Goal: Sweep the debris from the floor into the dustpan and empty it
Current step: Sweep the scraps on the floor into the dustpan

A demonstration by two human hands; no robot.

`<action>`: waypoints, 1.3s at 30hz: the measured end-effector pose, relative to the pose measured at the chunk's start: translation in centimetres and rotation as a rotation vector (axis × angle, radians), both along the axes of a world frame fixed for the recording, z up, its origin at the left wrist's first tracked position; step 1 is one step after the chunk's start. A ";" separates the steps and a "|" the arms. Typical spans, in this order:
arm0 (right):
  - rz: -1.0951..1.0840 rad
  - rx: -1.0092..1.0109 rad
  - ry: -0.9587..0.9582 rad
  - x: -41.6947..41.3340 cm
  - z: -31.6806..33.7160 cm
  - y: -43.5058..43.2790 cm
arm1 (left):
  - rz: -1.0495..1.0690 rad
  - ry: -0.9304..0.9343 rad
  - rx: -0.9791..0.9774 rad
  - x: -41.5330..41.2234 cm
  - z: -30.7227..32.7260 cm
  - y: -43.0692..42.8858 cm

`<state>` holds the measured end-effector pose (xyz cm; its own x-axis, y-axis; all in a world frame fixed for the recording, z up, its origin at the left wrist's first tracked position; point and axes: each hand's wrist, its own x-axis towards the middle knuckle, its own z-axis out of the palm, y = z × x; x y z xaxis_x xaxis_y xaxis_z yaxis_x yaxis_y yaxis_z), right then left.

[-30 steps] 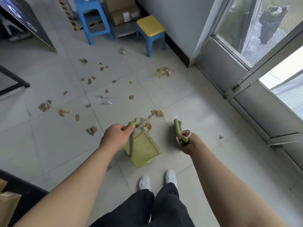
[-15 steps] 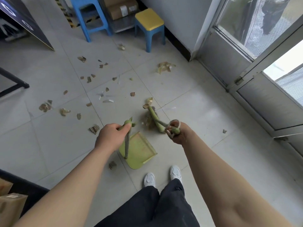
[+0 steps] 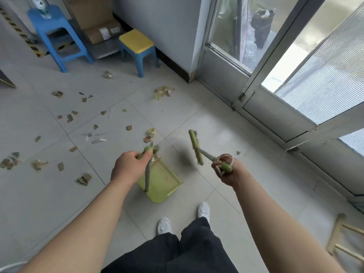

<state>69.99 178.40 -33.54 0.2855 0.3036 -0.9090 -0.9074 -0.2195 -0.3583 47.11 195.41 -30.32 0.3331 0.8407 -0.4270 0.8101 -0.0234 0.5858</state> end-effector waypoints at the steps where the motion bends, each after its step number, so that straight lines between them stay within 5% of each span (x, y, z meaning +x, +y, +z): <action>1: -0.033 -0.014 -0.011 0.9 -0.2 -1.1 | -0.017 -0.006 0.002 0.7 0.0 -0.4; 10: -0.121 -0.186 -0.046 7.8 -3.7 -6.4 | -0.062 0.015 0.037 6.8 -0.9 -2.9; 23: 0.026 0.034 0.124 10.0 -3.9 -0.7 | -0.012 0.094 0.025 14.4 -1.1 -6.2; 34: 0.004 -0.059 -0.143 20.3 -1.7 -8.4 | -0.007 0.040 0.015 20.6 -1.4 -8.9; 39: -0.106 -0.133 -0.092 25.2 -1.1 -12.2 | -0.028 0.003 0.003 23.4 -1.8 -9.2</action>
<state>95.21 166.25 -34.65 0.3931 0.1462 -0.9078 -0.8929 -0.1749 -0.4148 70.46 186.20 -32.08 0.3553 0.8324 -0.4253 0.8107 -0.0479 0.5835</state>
